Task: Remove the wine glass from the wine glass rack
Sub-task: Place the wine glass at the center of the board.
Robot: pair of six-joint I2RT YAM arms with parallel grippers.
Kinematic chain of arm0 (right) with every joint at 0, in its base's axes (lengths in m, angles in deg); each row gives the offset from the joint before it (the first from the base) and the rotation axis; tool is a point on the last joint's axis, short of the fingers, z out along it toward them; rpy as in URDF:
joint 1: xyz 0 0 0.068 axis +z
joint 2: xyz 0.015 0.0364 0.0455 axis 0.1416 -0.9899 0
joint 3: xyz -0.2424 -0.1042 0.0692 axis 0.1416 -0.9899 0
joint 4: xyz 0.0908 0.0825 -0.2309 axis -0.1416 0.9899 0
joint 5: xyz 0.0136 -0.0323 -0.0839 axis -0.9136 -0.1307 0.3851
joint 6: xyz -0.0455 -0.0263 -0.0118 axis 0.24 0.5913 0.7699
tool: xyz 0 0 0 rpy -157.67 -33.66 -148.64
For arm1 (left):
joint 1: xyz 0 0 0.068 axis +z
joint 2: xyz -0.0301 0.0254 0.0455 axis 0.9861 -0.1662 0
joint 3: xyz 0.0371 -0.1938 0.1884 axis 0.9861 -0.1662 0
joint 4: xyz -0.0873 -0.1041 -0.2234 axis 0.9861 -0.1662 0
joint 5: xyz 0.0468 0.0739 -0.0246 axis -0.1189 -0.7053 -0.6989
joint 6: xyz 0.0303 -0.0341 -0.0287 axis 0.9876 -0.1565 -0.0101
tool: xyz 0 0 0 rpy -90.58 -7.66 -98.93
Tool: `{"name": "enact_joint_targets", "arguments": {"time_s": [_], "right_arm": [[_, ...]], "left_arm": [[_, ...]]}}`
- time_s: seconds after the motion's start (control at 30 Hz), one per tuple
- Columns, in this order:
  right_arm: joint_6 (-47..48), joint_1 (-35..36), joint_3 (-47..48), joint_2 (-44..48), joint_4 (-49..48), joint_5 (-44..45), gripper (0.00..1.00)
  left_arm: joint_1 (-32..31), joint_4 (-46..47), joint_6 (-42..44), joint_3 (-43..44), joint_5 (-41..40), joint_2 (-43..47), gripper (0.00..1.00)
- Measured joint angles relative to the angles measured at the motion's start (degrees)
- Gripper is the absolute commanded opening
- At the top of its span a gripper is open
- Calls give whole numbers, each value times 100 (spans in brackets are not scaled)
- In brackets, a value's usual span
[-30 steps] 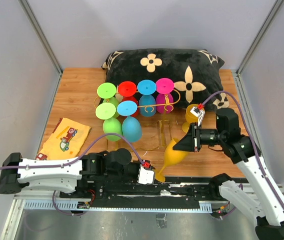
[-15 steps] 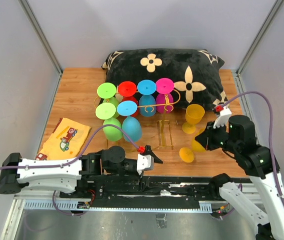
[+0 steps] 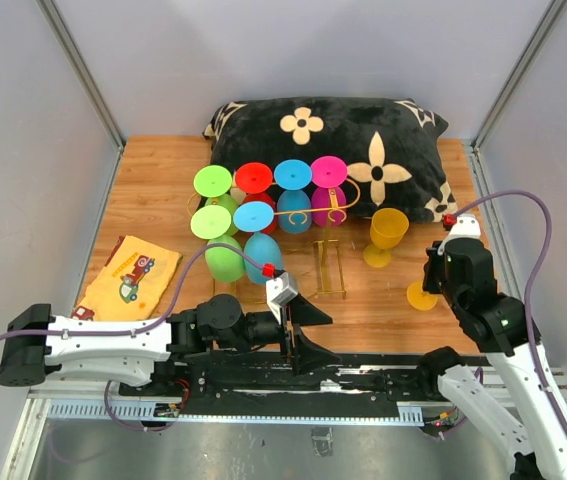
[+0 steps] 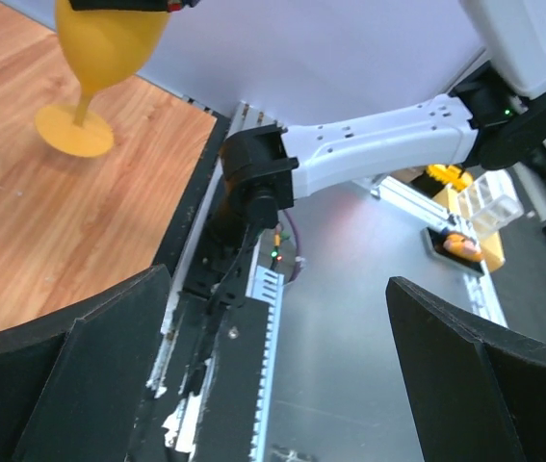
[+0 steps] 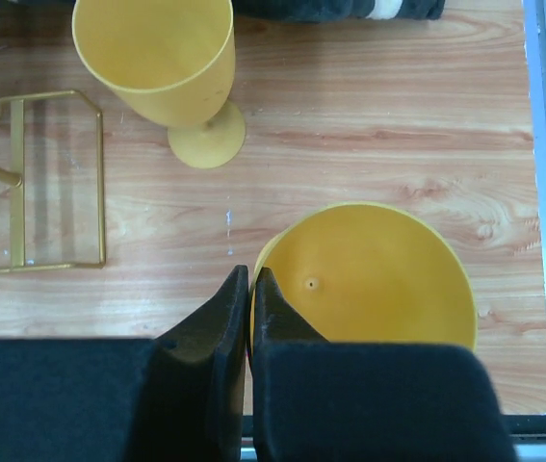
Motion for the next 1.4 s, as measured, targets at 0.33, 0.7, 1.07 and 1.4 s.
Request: {"name": "enact_joint_targets", "arguments": {"time_s": [0.33,0.7,1.07,1.4], "right_arm": [[-101,-723,-42,-1134,-1099,-144,1],[-334,-1821,-131,-2109,-2046,-909,1],[-275,-1825,-20,-2903,-2597,-1038,1],[-232,-1827,177,-3482,-2964,-1495,6]], "left_arm": [[0,42,-693,24,105,-155,100],[0,-317,-739,24,-101,378,100],[0,-623,-695,24,-188,463,100],[0,-769,-693,94,-170,262,100]]}}
